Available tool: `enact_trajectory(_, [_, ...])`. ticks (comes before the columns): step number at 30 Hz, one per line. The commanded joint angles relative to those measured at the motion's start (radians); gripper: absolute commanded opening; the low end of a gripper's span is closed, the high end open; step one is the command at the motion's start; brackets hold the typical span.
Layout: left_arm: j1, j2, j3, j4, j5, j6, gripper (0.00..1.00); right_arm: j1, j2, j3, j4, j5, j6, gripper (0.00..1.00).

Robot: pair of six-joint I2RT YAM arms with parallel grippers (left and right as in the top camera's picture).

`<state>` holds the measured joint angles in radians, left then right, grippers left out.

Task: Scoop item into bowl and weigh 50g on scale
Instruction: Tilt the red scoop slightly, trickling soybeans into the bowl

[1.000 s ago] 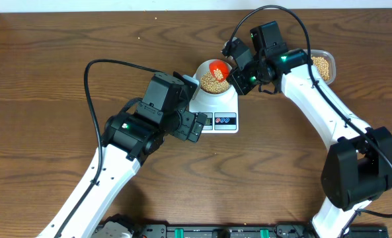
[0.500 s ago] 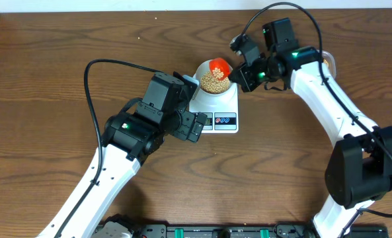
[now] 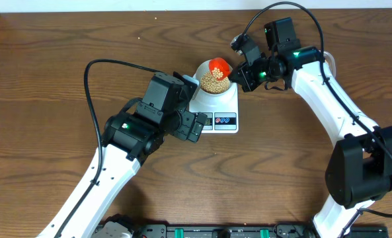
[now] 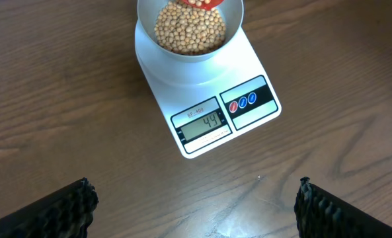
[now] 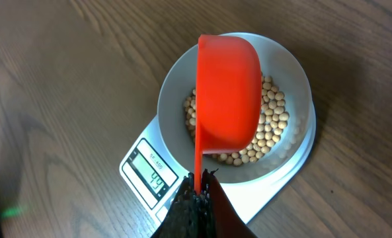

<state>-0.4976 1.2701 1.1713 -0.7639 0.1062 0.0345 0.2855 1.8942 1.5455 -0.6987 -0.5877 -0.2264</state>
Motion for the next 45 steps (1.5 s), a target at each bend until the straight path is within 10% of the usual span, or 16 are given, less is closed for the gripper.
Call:
enact_trajectory(1, [0.003,0.008,-0.003,-0.006,0.006,0.014,0.98,0.0,-0.024,0.025,0.0,-0.019,0.009,0.01])
enact_trajectory(45, [0.003,0.008,-0.003,-0.006,0.006,0.014,0.98,0.039,-0.024,0.024,0.006,0.088,-0.159,0.01])
